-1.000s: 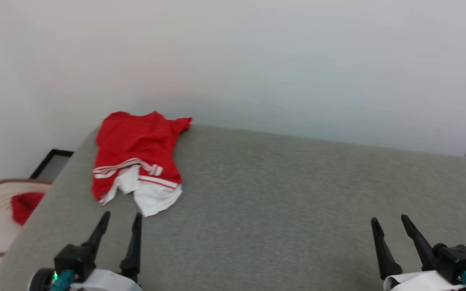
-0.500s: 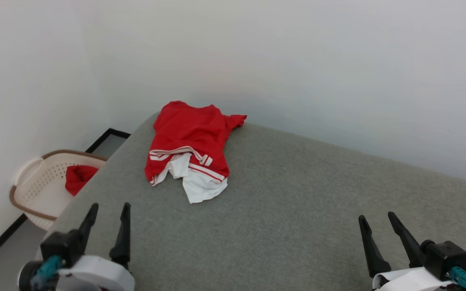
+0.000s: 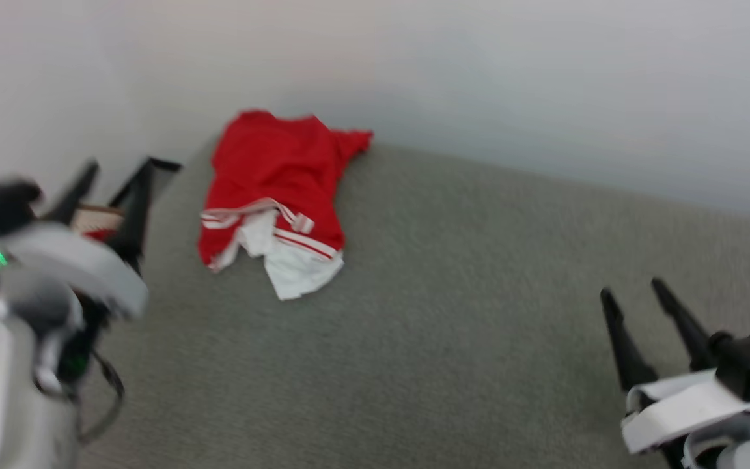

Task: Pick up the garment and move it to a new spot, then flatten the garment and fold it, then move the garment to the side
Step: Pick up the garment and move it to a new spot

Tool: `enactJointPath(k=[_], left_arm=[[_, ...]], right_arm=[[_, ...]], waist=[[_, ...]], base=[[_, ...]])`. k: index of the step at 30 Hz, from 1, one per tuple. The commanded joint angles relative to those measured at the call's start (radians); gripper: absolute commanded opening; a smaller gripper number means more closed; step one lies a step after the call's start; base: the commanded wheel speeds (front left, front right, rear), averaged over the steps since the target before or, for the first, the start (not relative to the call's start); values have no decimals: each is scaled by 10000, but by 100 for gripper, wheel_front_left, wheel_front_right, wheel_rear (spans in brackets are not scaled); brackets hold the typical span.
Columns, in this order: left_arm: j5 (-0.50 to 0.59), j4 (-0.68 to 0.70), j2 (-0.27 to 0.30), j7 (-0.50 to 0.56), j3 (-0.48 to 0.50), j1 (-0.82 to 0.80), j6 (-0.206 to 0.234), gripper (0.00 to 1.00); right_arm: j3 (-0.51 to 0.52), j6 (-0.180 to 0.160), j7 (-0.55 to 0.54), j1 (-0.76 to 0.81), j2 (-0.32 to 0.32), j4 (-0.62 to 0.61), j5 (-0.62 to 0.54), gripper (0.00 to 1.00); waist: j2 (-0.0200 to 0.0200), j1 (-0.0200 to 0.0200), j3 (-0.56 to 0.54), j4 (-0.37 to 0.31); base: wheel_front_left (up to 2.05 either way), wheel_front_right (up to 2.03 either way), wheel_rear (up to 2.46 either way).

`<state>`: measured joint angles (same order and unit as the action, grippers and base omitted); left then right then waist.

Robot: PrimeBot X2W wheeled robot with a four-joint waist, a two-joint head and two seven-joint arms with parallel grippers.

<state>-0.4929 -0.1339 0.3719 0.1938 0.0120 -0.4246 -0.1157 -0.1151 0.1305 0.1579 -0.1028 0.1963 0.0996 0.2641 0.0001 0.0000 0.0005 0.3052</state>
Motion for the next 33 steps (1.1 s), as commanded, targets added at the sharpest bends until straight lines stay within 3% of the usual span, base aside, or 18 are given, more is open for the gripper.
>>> enactJointPath(k=[1,8,15,30,33], left_arm=[[-272,-46,82,391,97,-528,-51,100],[-989,-787,743,2546,132,-2826,76,100],[-1021,-2176,1364,4274,-152,-4524,249,100],[-863,-4787,1714,6874,-690,-5776,1257,100],[-882,-5310,1678,7522,-895,-5745,1286,100]], right_arm=[[18,4,-25,-272,154,-132,-44,100],[47,4,-51,-1058,611,-719,67,100],[-115,4,-67,-1556,782,-1101,146,100],[-209,4,-520,-1785,1148,-2004,288,100],[-234,4,-670,-1755,1222,-2214,313,100]], waist=[[-1,0,1604,-1105],[-1,0,3337,-1921],[-1,0,4522,-2559],[-1,0,5529,-3139],[-1,0,5600,-3168]], base=[[0,0,0],[0,0,0],[0,0,0],[0,0,0],[0,0,0]])
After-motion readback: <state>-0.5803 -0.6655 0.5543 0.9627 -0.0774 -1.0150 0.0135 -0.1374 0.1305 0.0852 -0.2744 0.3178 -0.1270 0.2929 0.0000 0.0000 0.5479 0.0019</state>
